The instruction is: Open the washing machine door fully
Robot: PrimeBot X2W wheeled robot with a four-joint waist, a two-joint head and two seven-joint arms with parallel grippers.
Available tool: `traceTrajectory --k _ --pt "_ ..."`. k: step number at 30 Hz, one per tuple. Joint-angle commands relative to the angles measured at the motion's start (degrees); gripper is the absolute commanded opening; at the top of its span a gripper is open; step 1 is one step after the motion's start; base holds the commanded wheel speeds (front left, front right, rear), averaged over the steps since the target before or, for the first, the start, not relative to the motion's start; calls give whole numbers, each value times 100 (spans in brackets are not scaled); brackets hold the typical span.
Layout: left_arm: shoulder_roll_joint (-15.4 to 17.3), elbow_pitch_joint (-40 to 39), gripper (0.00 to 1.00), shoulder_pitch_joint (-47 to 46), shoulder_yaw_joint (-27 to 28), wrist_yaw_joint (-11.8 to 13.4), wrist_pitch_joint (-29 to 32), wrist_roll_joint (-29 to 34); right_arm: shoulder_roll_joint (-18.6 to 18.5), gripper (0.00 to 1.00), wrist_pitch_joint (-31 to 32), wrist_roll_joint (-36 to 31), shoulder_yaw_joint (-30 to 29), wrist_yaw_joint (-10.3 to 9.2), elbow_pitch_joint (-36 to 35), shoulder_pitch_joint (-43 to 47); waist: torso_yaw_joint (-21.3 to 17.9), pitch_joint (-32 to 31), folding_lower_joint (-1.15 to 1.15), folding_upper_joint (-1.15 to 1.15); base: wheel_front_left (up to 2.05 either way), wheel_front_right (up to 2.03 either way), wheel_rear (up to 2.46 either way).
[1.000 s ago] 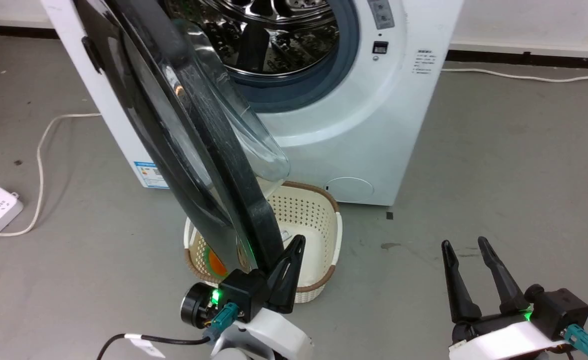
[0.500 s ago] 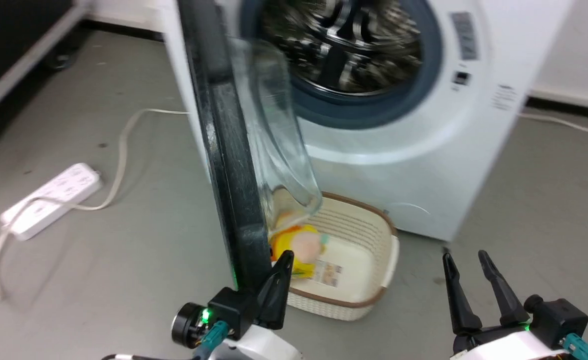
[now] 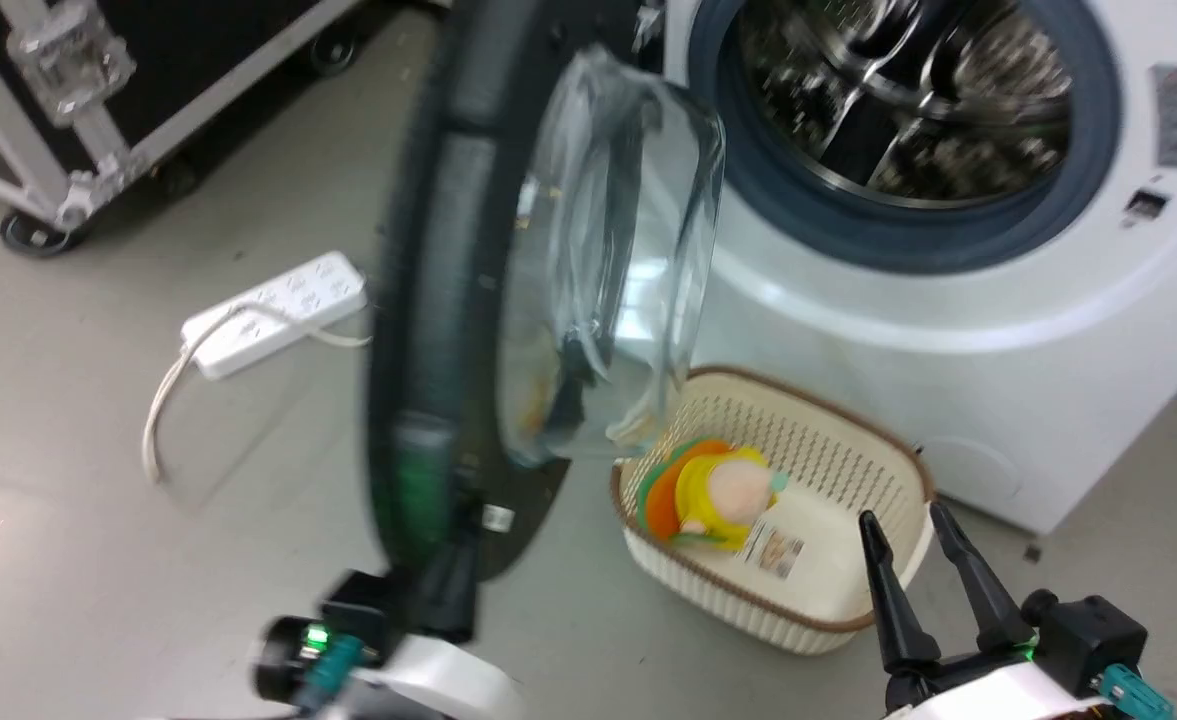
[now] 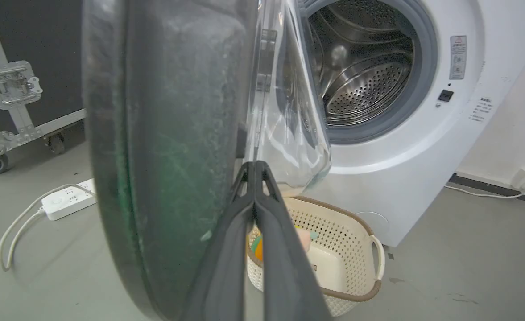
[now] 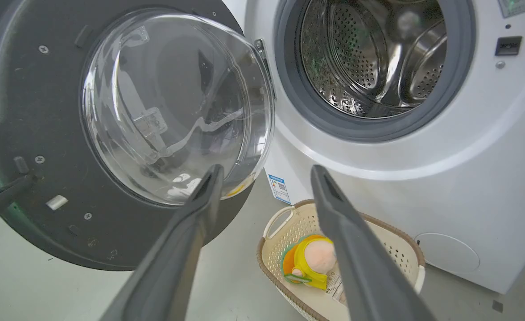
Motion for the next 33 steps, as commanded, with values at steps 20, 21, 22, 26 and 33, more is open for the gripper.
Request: traceTrajectory --k 20,21,22,26,33 --pt "1096 1013 0 -1554 2474 -247 -31 -489 -433 100 206 -304 89 6 -237 -622 -144 1572 0 0 0 0 0" --pt "1106 1105 0 -1639 2592 -285 -31 -513 -445 100 223 -310 86 6 -257 -638 -168 1611 0 0 0 0 0" --pt "1124 1190 0 -1720 2697 -311 -31 -501 -455 100 236 -315 81 6 -276 -650 -184 1642 0 0 0 0 0" --pt "1185 1537 0 -1930 3185 -449 -31 -211 -483 100 270 -343 81 6 -326 -712 -317 1702 0 0 0 0 0" --pt "1018 1399 0 -1734 3466 -647 -31 162 -409 100 198 -310 8 6 -233 -738 -479 1457 0 0 0 0 0"
